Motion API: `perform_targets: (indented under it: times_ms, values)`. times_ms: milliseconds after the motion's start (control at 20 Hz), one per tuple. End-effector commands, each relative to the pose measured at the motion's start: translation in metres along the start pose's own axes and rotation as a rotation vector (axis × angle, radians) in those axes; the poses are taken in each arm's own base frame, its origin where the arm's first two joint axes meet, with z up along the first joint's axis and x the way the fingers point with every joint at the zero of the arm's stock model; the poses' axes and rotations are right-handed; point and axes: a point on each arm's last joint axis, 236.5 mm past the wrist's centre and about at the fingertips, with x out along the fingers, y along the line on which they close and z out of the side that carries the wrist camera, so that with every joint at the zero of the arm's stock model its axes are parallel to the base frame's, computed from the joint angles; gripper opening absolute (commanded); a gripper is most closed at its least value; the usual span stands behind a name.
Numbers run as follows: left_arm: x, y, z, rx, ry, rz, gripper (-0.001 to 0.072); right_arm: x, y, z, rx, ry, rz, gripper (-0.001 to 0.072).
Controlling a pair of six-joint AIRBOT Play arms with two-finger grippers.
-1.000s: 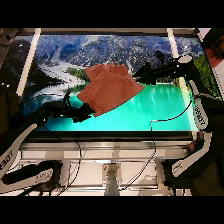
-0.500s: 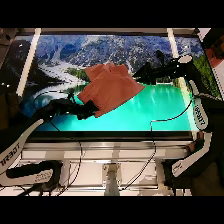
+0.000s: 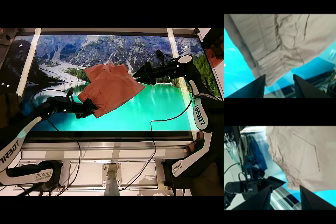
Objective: Fold the clothes and pants, and hang the long-sleeved shirts on hangers.
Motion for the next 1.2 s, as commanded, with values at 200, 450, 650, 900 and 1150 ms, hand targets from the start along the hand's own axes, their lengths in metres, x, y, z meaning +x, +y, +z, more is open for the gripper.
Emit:
perform_targets:
  times_ms: [200,450,650,900,1150]
  values:
    - [0.002,-0.002,-0.021,0.033,0.077,0.009,0.0401,0.000,0.000,0.000,0.000,-0.001,0.000,0.0401]
    - [0.001,0.006,-0.026,0.051,0.101,0.043,0.0401,0.000,0.000,0.001,0.000,-0.003,0.000,0.0401]
    - [0.003,0.004,-0.016,0.035,0.054,0.038,0.0401,0.000,0.000,0.001,0.000,-0.003,0.000,0.0401]
    - [0.020,0.006,-0.014,-0.003,0.032,0.049,0.0400,0.000,0.000,0.001,0.000,-0.003,0.000,0.0401]
    - [0.034,0.002,-0.008,-0.018,0.006,0.043,0.0331,0.000,0.000,0.001,0.000,-0.002,0.000,0.0401]
